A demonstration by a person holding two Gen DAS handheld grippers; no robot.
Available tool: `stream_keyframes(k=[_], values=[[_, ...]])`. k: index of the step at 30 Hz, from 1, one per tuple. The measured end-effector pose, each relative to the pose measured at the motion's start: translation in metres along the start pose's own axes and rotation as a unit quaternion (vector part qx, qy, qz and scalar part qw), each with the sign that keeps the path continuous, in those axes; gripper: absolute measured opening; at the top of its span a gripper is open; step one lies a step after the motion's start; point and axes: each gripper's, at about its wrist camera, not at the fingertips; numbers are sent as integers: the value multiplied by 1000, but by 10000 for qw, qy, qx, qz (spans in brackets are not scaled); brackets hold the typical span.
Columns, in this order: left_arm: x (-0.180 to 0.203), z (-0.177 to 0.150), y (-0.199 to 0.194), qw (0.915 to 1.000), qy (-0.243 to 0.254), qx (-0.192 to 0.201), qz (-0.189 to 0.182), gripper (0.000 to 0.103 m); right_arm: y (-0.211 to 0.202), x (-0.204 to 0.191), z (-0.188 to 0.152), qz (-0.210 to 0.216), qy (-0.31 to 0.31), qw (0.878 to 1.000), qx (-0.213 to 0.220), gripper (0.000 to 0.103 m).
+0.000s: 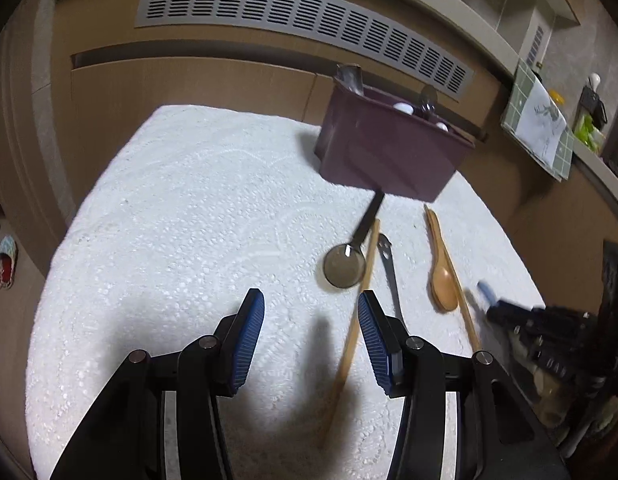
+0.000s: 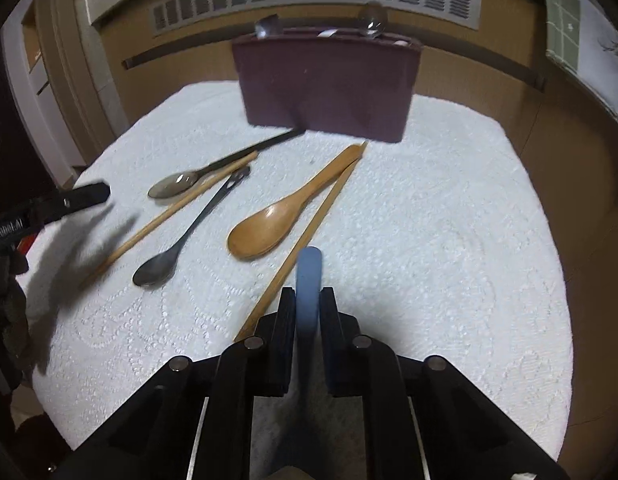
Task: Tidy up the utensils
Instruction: 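Grasp the light-blue plastic spoon handle with the right gripper, then grasp a wooden chopstick with the left gripper while the right lifts the blue spoon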
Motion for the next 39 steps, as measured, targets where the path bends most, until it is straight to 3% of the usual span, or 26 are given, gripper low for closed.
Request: stream_keyframes(k=[7,13,17,20,25,36,39], values=[[26,-3,19,9982,484,-325,-130,50,-17,48,1,-325,621,9964,485,10],[42,0,42,9956,672,-651,-1,50,-24,59,-7,-102,860,9933,760,11],[53,1,46,9935,665,-853,-347,50,-19,61,-11,-6,906,9929,774,11],[58,5,52,9929,740,-900,-243,49,-19,66,-12,114,1014,9915,806,11],[58,23,67,9899,975,-1023,124,21,-21,66,-14,199,1024,9908,857,11],[80,56,105,9792,1496,-1337,285,18,-20,67,-14,206,1005,9911,850,11],[81,58,104,9799,1455,-1346,245,6,-20,67,-12,155,1006,9916,804,11]])
Point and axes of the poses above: each gripper's, at about its wrist camera, not at the fingertips, and y roughly the way its jaws point, x to its right, z to its top, and after that the axes turned 2 degrees about -y, right-handed
